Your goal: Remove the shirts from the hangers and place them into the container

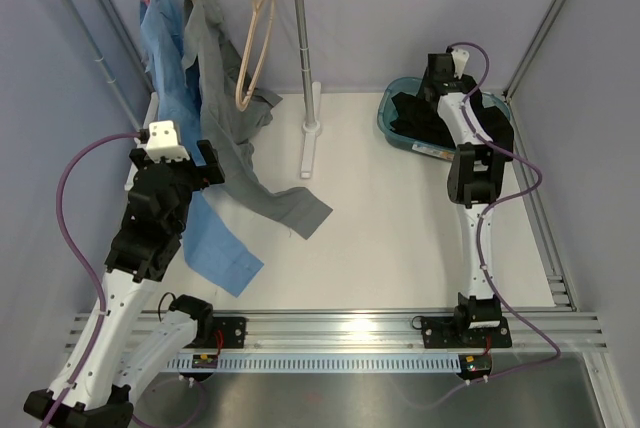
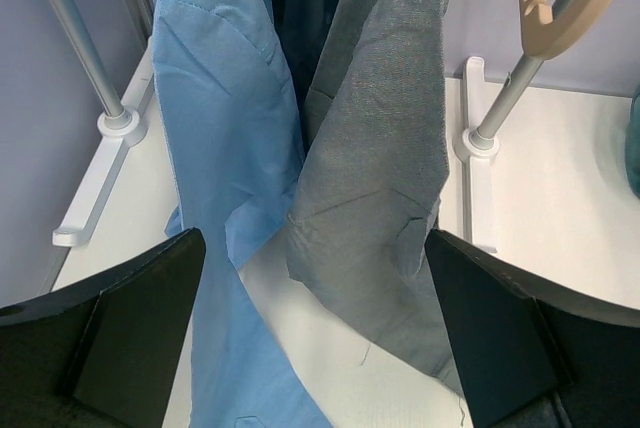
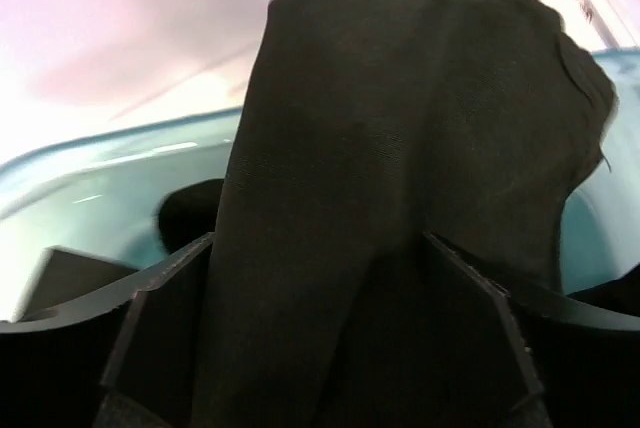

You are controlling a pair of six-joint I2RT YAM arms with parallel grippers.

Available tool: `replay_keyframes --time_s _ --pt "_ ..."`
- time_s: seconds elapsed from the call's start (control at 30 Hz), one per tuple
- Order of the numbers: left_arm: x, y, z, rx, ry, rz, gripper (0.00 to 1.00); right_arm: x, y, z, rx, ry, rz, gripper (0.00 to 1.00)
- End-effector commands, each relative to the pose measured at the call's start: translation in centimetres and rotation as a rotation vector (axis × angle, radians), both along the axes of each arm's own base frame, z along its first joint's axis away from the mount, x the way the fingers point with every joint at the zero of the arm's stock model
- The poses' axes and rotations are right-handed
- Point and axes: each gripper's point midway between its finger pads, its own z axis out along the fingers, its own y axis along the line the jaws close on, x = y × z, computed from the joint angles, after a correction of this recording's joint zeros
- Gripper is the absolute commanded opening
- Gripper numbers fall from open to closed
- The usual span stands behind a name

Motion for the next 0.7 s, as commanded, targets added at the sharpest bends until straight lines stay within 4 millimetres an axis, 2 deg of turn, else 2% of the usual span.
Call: replay_keyframes --time_s 0.0,0.03,0.13,0.17,0.23,0.27,0.33,0.37,0.4,0.53,0.57,0.6,0.67 --pt "0.5 -0.4 1.1 -0.04 -0.048 -0.012 0.99 1.0 -2.7 3.9 -0.012 -0.111 -0.084 0.83" --pt "0.5 -0.5 1.0 -0.039 -0.045 -0.014 0.99 1.0 -2.8 4.2 -0.015 -0.121 -0.087 0.68" --pt "0.5 -0.5 1.1 -0.04 -0.048 -0.015 0.99 0.8 -3.2 5.6 -0.034 -0.14 -0.083 0.4" --pt "0.5 -0.5 1.0 -0.04 -0.046 -0.015 0.99 0.8 -3.1 6.0 -0.038 -0.144 -0.071 0.25" --pt "0.4 -0.6 1.1 -0.042 -0.048 -0.018 0.99 0.2 -2.9 7.4 -0.039 -0.159 -0.054 0.15" --pt "0.4 -0.5 1.2 -0.043 -0.052 -0.017 0.99 0.0 -2.5 8.0 -0.034 -0.162 -0.023 0.07" --pt "0.4 -0.5 1.2 -0.043 -0.052 -0.017 0.99 -1.1 -1.8 9.5 -0.021 -0.174 0.014 0.01" --pt "0.4 -0.5 1.3 -0.044 -0.053 -0.017 0.99 -1.8 -1.4 11.7 -0.011 -0.203 0.036 0.0" --pt "0.4 -0.5 1.3 -0.044 -0.053 -0.018 0.99 -2.5 -1.2 10.6 -0.009 -0.172 0.049 0.0" --pt "0.3 -0.6 1.3 -0.047 -0.056 -0.024 0.99 -5.0 0.4 11.8 0.014 -0.163 0.11 0.0" --pt "0.3 -0.6 1.3 -0.047 -0.056 -0.023 0.99 -5.6 0.9 12.9 0.028 -0.18 0.129 0.0" --pt "0.3 -0.6 1.4 -0.048 -0.058 -0.024 0.99 -6.3 1.3 11.5 0.039 -0.145 0.141 0.0" --pt "0.2 -0.6 1.5 -0.05 -0.061 -0.024 0.99 -7.0 2.4 11.0 0.075 -0.128 0.172 0.0"
